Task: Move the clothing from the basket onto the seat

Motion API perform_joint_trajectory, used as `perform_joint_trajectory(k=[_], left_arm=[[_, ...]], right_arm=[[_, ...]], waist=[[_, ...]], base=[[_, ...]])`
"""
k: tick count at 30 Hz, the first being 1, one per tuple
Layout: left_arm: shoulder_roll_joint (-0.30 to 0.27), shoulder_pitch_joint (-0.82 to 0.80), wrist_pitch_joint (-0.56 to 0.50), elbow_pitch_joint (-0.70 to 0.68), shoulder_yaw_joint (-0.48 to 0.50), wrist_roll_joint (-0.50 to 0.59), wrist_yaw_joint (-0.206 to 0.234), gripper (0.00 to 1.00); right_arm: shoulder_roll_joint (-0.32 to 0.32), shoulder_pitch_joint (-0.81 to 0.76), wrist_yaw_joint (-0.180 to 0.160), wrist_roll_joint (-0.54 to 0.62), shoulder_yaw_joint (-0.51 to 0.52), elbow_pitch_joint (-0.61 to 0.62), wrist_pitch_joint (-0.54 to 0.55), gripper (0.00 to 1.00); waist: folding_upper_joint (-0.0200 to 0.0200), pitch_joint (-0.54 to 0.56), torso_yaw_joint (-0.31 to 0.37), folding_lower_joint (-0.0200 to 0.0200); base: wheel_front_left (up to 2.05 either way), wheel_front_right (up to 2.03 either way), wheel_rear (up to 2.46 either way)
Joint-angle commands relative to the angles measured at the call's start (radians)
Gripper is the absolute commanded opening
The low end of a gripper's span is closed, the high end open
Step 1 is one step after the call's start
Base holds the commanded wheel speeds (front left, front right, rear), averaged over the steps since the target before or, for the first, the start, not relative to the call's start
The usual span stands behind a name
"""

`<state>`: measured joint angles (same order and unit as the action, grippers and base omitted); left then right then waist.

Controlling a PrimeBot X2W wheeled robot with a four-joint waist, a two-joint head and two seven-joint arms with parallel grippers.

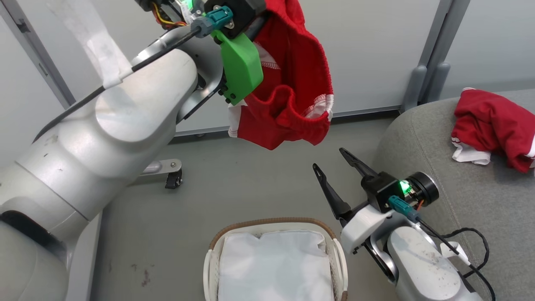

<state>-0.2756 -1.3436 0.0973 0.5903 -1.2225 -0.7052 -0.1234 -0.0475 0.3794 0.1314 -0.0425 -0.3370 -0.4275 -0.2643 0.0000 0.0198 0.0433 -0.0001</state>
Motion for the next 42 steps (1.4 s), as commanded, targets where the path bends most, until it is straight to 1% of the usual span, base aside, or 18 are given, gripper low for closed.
perform_joint_trajectory(k=[1,9,13,18,19,21,22,32,33,34,35,36,38,39,40,42], left_arm=[[0.008,-0.019,0.003,-0.003,-0.002,0.000,-0.001,0.00],[0.042,-0.019,0.013,-0.034,-0.020,0.005,-0.005,0.00],[0.050,0.001,0.014,-0.054,-0.025,0.000,-0.005,0.00],[0.048,0.030,0.018,-0.068,-0.030,-0.005,-0.005,0.00],[0.046,0.034,0.021,-0.071,-0.031,-0.005,-0.003,0.00],[0.041,0.048,0.026,-0.074,-0.029,-0.012,0.003,0.00],[0.037,0.054,0.026,-0.075,-0.029,-0.014,0.004,0.00],[0.014,0.122,0.055,-0.066,-0.024,-0.044,0.023,0.00],[0.014,0.129,0.065,-0.064,-0.022,-0.044,0.028,0.04],[0.014,0.137,0.074,-0.062,-0.021,-0.046,0.031,0.16],[0.016,0.151,0.084,-0.057,-0.019,-0.052,0.035,0.19],[0.018,0.163,0.095,-0.053,-0.016,-0.056,0.039,0.26],[0.025,0.192,0.116,-0.045,-0.007,-0.070,0.045,0.54],[0.027,0.210,0.127,-0.039,-0.001,-0.074,0.048,0.74],[0.030,0.227,0.137,-0.033,0.005,-0.080,0.052,1.00],[0.035,0.261,0.153,-0.022,0.021,-0.083,0.063,1.00]], right_arm=[[-0.005,0.023,-0.001,0.007,-0.003,-0.008,0.000,1.00],[-0.005,0.113,-0.001,0.039,-0.013,-0.073,0.000,1.00],[-0.005,0.146,-0.001,0.054,0.011,-0.072,0.000,1.00],[-0.005,0.175,-0.001,0.068,0.040,-0.062,0.000,1.00],[-0.005,0.177,-0.001,0.068,0.050,-0.062,0.000,0.55],[-0.005,0.182,-0.001,0.062,0.064,-0.063,0.000,0.14],[-0.005,0.185,-0.001,0.060,0.071,-0.064,0.000,0.00],[-0.005,0.200,-0.001,0.069,0.095,-0.048,0.000,0.00],[-0.005,0.200,-0.001,0.068,0.097,-0.045,0.000,0.00],[-0.005,0.201,-0.001,0.067,0.099,-0.043,0.000,0.00],[-0.005,0.201,-0.001,0.067,0.101,-0.040,0.000,0.00],[-0.005,0.202,-0.001,0.067,0.103,-0.038,0.000,0.00],[-0.005,0.203,-0.001,0.068,0.106,-0.034,0.000,0.00],[-0.005,0.204,-0.001,0.068,0.110,-0.031,0.000,0.00],[-0.005,0.204,-0.001,0.067,0.114,-0.028,0.000,0.00],[-0.005,0.204,-0.001,0.067,0.124,-0.019,0.000,0.00]], waist=[[0.0000,-0.002,-0.012,0.0001],[0.0000,-0.010,-0.050,0.0001],[0.0000,-0.014,-0.061,0.0001],[0.0000,-0.019,-0.070,0.0001],[0.0000,-0.020,-0.071,0.0001],[0.0000,-0.022,-0.072,0.0001],[0.0000,-0.023,-0.073,0.0001],[0.0000,-0.036,-0.068,0.0001],[0.0000,-0.037,-0.068,0.0001],[0.0000,-0.038,-0.068,0.0001],[0.0000,-0.040,-0.068,0.0001],[0.0000,-0.041,-0.068,0.0001],[0.0000,-0.045,-0.068,0.0001],[0.0000,-0.046,-0.068,0.0001],[0.0000,-0.047,-0.068,0.0001],[0.0000,-0.050,-0.067,0.0001]], base=[[0.00,0.00,0.00],[0.00,0.00,0.00],[0.00,0.00,0.00],[0.00,0.00,0.00],[0.00,0.00,0.00],[0.00,0.00,0.00],[0.00,0.00,0.00],[0.00,0.00,0.00],[0.00,0.00,0.00],[0.00,0.00,0.00],[0.00,0.00,0.00],[0.00,0.00,0.00],[0.00,0.00,0.00],[0.00,0.00,0.00],[0.00,0.00,0.00],[0.00,0.00,0.00]])
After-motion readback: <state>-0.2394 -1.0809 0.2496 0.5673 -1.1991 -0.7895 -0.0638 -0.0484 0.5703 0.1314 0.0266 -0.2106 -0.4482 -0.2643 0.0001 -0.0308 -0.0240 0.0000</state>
